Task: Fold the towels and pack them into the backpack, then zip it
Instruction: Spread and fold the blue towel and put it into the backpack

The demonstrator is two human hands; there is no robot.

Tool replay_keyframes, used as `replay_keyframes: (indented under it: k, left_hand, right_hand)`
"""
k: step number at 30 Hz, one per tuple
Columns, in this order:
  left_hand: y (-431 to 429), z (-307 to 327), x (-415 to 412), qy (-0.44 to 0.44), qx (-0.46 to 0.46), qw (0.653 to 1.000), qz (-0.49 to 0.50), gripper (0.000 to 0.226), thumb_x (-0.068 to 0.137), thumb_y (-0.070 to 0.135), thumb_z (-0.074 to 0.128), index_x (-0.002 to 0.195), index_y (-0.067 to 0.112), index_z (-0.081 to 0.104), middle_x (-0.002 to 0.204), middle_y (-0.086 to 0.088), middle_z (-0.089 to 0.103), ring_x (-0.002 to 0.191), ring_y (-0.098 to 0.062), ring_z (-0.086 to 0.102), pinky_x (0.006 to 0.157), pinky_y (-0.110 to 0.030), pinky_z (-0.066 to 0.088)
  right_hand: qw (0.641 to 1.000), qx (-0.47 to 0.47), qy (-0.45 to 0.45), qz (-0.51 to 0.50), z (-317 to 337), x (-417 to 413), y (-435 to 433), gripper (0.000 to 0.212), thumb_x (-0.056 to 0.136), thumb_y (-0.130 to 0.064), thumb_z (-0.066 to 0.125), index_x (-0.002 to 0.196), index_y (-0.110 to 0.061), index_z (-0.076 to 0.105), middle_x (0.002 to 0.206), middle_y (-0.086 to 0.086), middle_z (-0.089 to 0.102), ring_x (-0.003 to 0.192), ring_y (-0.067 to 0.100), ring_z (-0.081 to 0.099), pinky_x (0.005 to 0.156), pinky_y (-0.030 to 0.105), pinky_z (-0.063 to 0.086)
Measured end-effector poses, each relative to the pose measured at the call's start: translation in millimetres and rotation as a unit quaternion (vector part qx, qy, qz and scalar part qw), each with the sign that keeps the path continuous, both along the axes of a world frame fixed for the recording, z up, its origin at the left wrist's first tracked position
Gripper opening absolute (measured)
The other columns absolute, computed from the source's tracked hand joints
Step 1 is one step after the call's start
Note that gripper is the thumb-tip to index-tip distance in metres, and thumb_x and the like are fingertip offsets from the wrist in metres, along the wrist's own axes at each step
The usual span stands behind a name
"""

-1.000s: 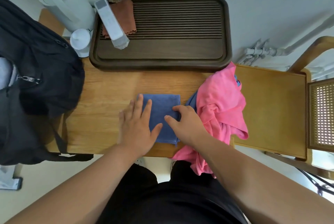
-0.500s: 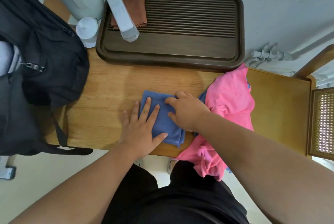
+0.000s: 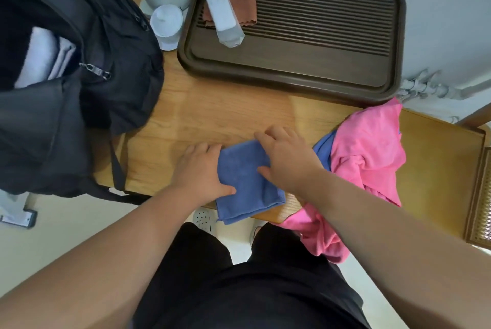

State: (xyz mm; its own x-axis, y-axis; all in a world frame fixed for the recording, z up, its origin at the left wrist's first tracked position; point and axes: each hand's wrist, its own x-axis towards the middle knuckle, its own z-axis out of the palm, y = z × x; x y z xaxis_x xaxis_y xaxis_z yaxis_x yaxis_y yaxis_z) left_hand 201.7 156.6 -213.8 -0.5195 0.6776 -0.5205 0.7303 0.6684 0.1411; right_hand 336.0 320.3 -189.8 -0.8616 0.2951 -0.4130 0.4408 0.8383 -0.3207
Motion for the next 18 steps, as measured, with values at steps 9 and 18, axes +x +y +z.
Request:
replay_keyframes:
  k: [9,18]
  left_hand:
    - [25,4,-7,0.013,-0.025,0.998,-0.051,0.062,0.053,0.063,0.081,0.096,0.025,0.057,0.107,0.002,0.061,0.108,-0.025,0.052,0.086,-0.038,0.043]
    - [30,16,-19,0.093,0.217,0.970,-0.053,0.022,0.075,0.014,0.066,0.083,0.020,0.047,0.082,-0.002,0.055,0.078,-0.030,0.054,0.070,-0.037,0.033]
  right_hand:
    - [0.981,0.101,-0.083,0.141,-19,-33,8,0.077,0.075,-0.058,0.076,0.137,-0.024,0.046,0.128,0.001,0.050,0.119,0.025,0.048,0.092,0.036,0.041]
    - [0.994,0.083,0.073,0.026,-5,-25,15,0.036,0.089,-0.029,0.065,0.122,-0.021,0.052,0.121,0.001,0.053,0.110,0.023,0.054,0.085,0.035,0.048]
